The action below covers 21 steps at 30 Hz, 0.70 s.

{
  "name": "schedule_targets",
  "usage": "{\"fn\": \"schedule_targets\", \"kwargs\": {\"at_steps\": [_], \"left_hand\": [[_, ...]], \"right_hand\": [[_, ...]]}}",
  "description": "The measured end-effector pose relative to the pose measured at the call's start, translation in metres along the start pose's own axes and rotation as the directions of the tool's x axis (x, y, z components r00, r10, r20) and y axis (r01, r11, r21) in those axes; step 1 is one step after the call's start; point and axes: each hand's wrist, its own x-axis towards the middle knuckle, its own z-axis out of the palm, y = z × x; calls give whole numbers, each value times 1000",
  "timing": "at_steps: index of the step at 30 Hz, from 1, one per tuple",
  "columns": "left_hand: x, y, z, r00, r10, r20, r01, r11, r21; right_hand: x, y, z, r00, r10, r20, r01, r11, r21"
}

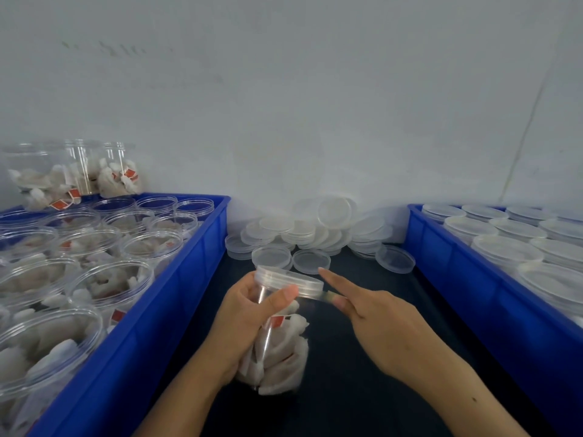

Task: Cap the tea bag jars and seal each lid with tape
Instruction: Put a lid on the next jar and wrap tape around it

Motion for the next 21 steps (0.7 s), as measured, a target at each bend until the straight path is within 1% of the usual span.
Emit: {"fn": "schedule_targets", "kwargs": {"at_steps": [5, 9, 12, 13, 14, 15, 16, 17, 18, 19, 20, 21], "left_hand": [[-1, -4, 1, 1000, -25, 12, 26, 997, -71], [-2, -7, -1, 992, -1, 126, 24, 983, -182], [-2, -6, -3, 979, 12, 205, 38, 971, -237], [-2, -7, -3, 981, 1, 195, 45, 973, -227], [-1, -5, -1, 984, -43, 174, 81, 973, -216], [1, -4, 2, 990, -94, 106, 112, 978, -179], [3, -5, 5, 994, -106, 15, 107, 988, -111], [5, -7, 6, 998, -31, -58, 33, 999, 23], [4, -8, 8, 988, 100, -120, -79, 982, 169], [2, -10, 9, 957, 239, -163, -183, 937, 297], [0, -9, 9, 926, 326, -191, -236, 894, 381], [-4, -9, 8, 913, 359, -193, -248, 865, 436]], "right_hand": [[0, -3, 0, 999, -16, 35, 15, 999, 31], [-1, -3, -1, 998, -3, 67, -3, 995, 101], [-2, 1, -2, 996, -55, 66, 46, 990, 133], [-2, 3, -3, 996, -73, 60, 64, 988, 138], [-3, 4, -3, 995, -84, 50, 77, 987, 142], [-3, 5, -3, 995, -91, 37, 85, 986, 140], [-3, 5, -2, 995, -93, 18, 90, 987, 132], [-4, 4, -1, 996, -91, -8, 91, 988, 125], [-5, 3, 1, 996, -82, -40, 87, 988, 124], [-5, 2, 3, 996, -68, -65, 76, 990, 122], [-5, 1, 4, 995, -53, -87, 63, 992, 112], [-6, -1, 6, 994, -36, -108, 47, 994, 94]]}}
